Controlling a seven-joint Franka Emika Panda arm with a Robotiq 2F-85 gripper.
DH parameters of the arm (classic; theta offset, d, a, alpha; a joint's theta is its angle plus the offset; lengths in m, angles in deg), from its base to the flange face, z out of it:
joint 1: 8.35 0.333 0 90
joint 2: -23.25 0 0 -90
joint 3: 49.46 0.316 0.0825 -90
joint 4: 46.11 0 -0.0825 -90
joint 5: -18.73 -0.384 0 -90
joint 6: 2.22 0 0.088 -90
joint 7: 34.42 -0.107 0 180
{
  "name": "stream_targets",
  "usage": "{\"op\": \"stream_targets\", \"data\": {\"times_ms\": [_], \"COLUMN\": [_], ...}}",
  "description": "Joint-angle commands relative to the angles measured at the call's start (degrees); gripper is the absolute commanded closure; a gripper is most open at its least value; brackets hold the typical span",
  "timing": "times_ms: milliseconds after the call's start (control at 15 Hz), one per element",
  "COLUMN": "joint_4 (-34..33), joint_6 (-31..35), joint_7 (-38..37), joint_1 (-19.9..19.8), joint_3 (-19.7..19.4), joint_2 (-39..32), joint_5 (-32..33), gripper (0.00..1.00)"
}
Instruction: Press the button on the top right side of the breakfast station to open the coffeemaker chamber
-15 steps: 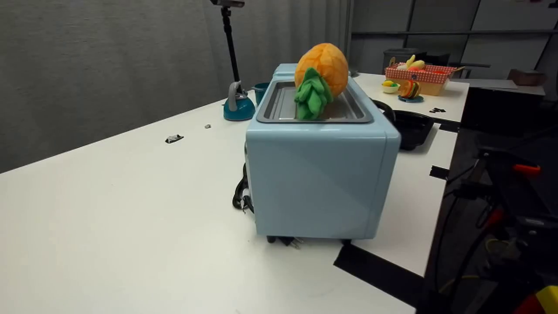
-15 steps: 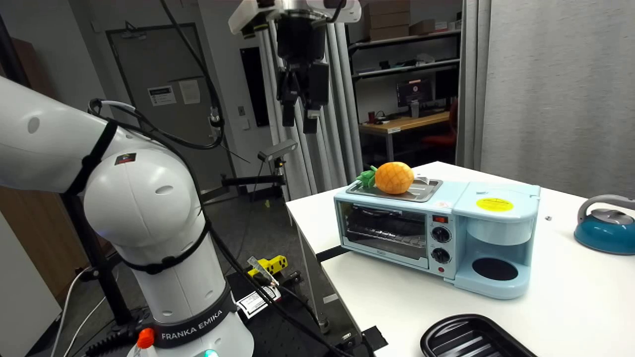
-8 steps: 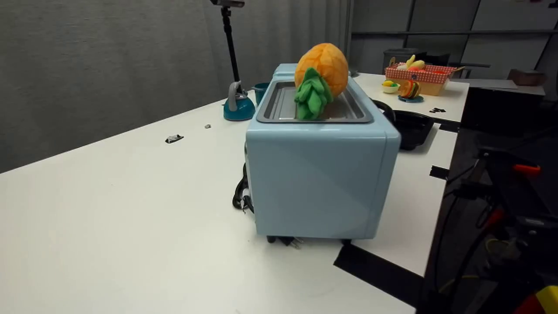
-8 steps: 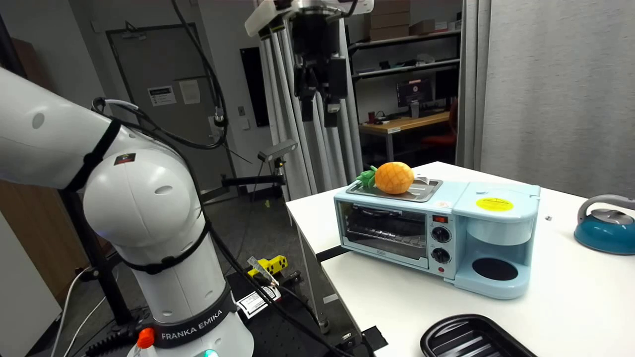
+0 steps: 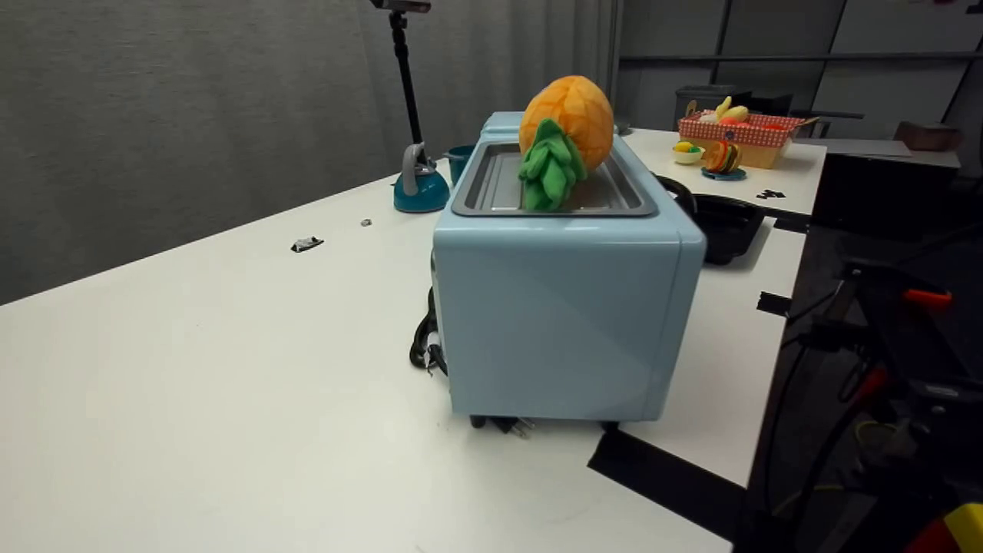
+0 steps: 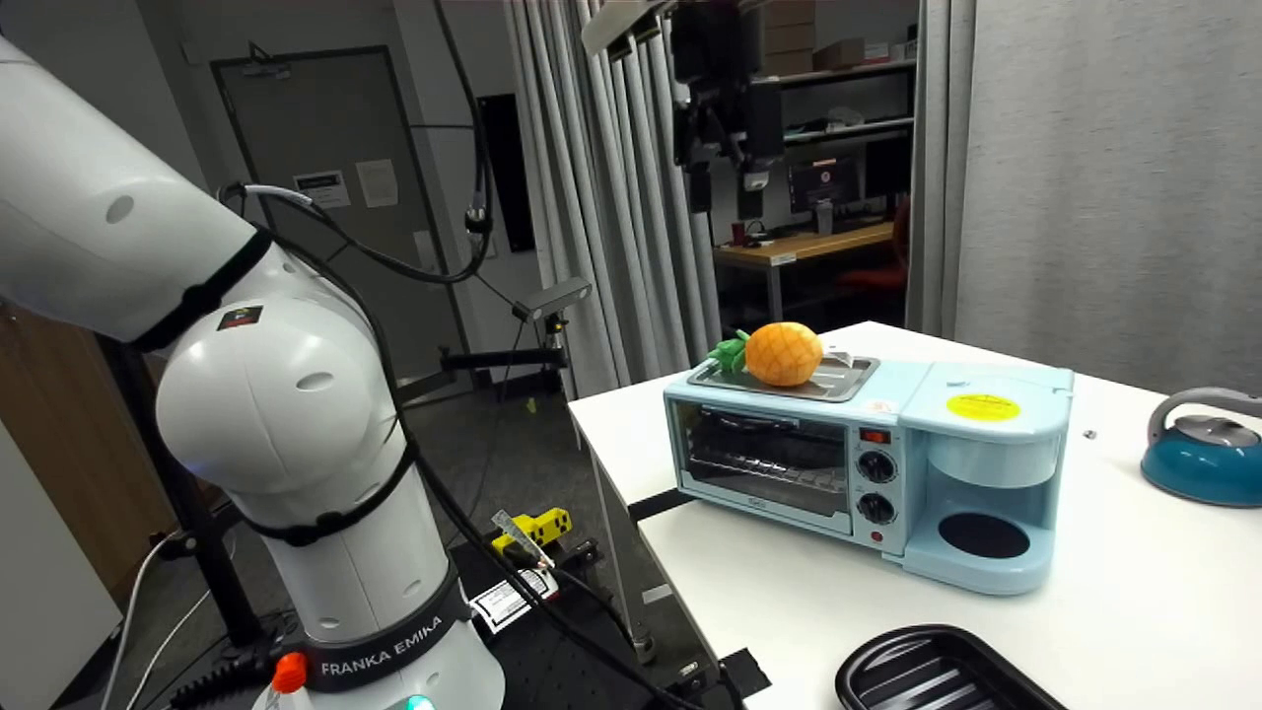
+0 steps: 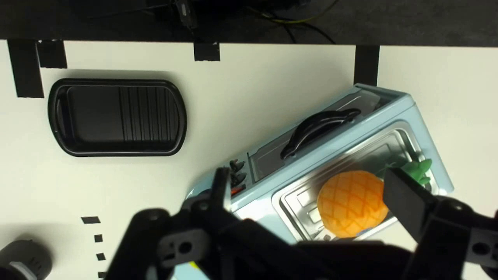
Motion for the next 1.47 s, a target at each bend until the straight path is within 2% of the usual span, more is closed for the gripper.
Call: {"op": "stream_targets", "data": {"times_ms": [0,267,533,1000,1400], "joint_4": [-8.97,-15.65,-19.21,-21.31,-21.35], "joint_6": [0.38,1.23,7.44,19.5,24.05], "joint_7": [-2.1,-3.23,-4.02,-5.41,-6.57], "joint_1": [-1.78,-2.29,-2.44,-2.31,-1.99], "joint_3": [0.02,-0.33,-0.26,-0.21,-0.3], "joint_2": [-9.2,-16.68,-22.56,-30.43,-33.78], "joint_5": [-0.33,-0.57,0.01,1.34,2.03], "gripper": [0.0,0.0,0.0,0.0,0.0]}}
